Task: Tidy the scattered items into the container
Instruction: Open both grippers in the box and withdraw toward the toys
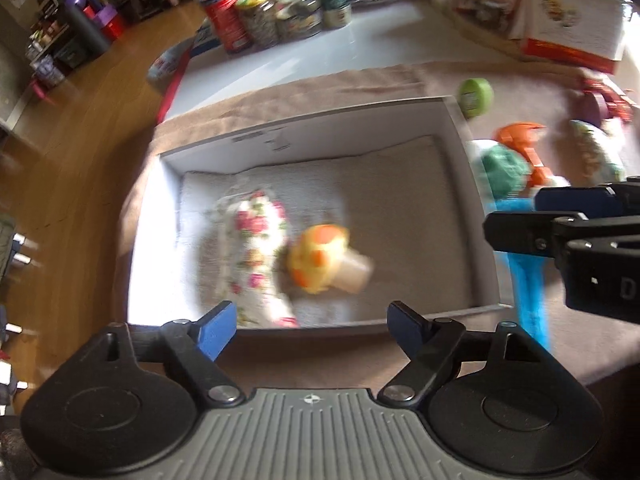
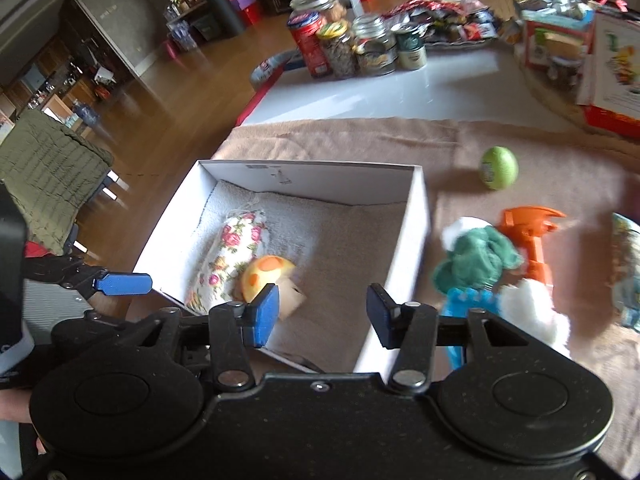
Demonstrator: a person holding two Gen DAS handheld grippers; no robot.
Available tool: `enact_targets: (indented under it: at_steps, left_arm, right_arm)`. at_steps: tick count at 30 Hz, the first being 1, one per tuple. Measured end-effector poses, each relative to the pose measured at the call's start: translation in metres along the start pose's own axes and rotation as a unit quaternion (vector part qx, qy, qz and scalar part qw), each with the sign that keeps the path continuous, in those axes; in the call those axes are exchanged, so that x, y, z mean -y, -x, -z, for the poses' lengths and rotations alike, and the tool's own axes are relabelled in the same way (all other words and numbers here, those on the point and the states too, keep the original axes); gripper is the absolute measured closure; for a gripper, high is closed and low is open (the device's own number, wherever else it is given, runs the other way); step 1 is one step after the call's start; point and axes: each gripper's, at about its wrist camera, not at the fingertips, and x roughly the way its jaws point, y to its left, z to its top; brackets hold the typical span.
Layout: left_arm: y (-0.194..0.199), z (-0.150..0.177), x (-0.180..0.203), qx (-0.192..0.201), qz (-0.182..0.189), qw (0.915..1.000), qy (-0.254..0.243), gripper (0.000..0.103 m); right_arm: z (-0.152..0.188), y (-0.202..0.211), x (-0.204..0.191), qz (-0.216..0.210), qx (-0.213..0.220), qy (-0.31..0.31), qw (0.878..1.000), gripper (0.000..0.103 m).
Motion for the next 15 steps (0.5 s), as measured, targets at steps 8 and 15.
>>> enact_targets:
  at_steps: [8, 15]
  left_arm:
    - [0.020, 0.009, 0.080, 0.020, 0.014, 0.9996, -0.014, 0.009]
    - [0.019, -0.010, 0.147, 0.022, 0.052, 0.9983, -0.014, 0.008]
  right_arm:
    - [0.029, 0.040, 0.057, 0.032, 0.017, -0.035, 0.999, 0.047]
    - [0.052, 0.057, 0.127, 0.080, 0.024, -0.094, 0.992, 0.047]
